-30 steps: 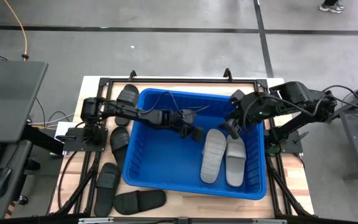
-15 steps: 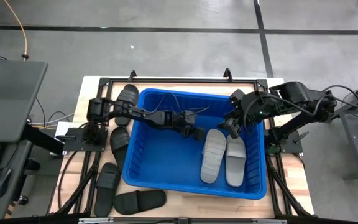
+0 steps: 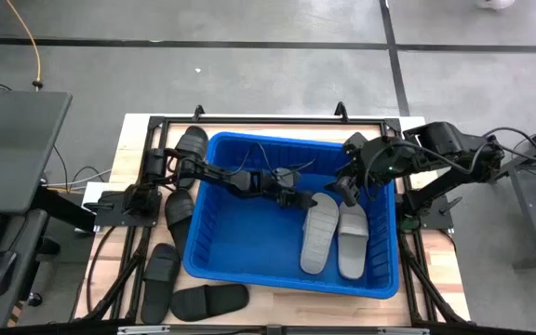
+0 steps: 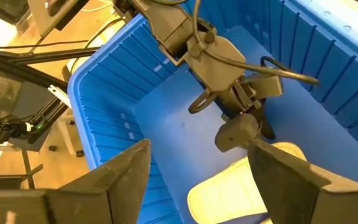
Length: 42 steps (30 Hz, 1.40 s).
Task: Pick and place slides into bin
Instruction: Put the gray slide into the blue organizer bin
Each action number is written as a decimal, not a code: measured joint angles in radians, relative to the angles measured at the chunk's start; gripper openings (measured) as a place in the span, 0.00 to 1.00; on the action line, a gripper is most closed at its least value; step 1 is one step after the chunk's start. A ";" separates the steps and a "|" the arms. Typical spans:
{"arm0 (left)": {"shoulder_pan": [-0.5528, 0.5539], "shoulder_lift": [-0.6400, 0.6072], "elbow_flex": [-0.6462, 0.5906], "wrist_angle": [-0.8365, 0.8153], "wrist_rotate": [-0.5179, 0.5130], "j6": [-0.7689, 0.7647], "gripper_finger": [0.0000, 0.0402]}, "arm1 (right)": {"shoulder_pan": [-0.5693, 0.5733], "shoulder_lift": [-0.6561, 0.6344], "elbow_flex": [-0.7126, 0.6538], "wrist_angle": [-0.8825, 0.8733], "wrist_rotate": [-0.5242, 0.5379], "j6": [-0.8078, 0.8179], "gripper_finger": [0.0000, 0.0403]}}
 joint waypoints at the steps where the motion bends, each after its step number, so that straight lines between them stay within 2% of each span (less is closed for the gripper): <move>1: 0.000 0.001 -0.001 0.012 -0.004 0.004 0.69 | 0.000 0.000 0.000 0.001 0.000 0.000 0.64; 3: 0.000 0.000 0.000 0.063 -0.015 0.007 0.61 | 0.000 0.000 0.000 0.002 0.002 0.000 0.64; 7: 0.000 0.007 0.000 0.121 -0.036 0.015 0.38 | 0.000 0.000 0.000 0.002 0.026 0.000 0.64; 10: 0.001 0.032 0.000 0.143 0.002 0.035 0.24 | 0.000 0.000 0.000 0.002 0.027 0.000 0.64; 12: 0.002 0.045 0.009 0.134 0.040 0.027 0.17 | 0.000 0.000 0.000 0.003 0.026 0.001 0.64; 15: 0.002 0.051 0.009 0.113 0.140 0.018 0.15 | 0.000 0.000 0.000 0.002 0.017 0.009 0.64; 19: -0.003 0.050 0.009 0.118 0.176 0.059 0.24 | 0.000 0.000 0.000 0.011 0.017 0.010 0.64; 23: 0.000 0.035 0.010 0.123 0.185 -0.007 0.43 | 0.000 0.000 0.000 0.022 0.019 0.008 0.64; 27: 0.006 0.031 0.009 0.082 0.272 -0.047 0.64 | 0.000 0.000 0.000 0.022 0.019 -0.007 0.64; 33: 0.010 0.026 0.010 -0.036 0.375 0.051 0.88 | 0.000 0.000 0.000 0.047 0.019 -0.035 0.64; 38: 0.009 0.027 0.009 -0.012 0.437 0.031 0.98 | 0.000 0.000 0.000 0.048 0.019 -0.058 0.64; 42: 0.035 0.013 0.026 0.016 0.580 0.012 0.99 | 0.000 0.000 0.000 0.048 0.019 -0.063 0.64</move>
